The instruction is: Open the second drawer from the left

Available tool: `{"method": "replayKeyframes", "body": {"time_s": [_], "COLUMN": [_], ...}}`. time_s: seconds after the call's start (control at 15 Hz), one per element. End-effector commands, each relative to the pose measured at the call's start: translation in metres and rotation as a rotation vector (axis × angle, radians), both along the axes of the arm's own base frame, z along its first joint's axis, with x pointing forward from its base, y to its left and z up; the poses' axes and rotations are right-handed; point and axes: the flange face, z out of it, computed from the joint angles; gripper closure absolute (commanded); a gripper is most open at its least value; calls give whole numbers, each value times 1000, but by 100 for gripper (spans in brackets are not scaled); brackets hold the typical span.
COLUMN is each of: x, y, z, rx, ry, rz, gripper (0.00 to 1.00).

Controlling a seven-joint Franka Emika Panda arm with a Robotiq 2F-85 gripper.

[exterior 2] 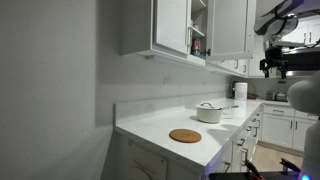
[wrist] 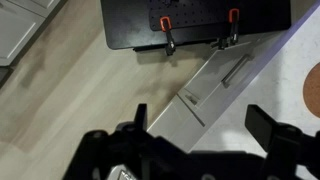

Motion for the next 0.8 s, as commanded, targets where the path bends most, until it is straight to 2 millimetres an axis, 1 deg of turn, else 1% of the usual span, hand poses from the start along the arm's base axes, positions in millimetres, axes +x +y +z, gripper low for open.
{"method": "replayKeyframes", "body": {"time_s": [0.0, 0.27, 0.4, 0.73], "x": [0, 3, 8, 25], "y": [0, 3, 3, -6], "z": [1, -2, -10, -34], "rx": [0, -7, -11, -41], "ry": [1, -18, -37, -117], "rz": [0, -9, -36, -120], "gripper": [0, 0, 0, 0]}}
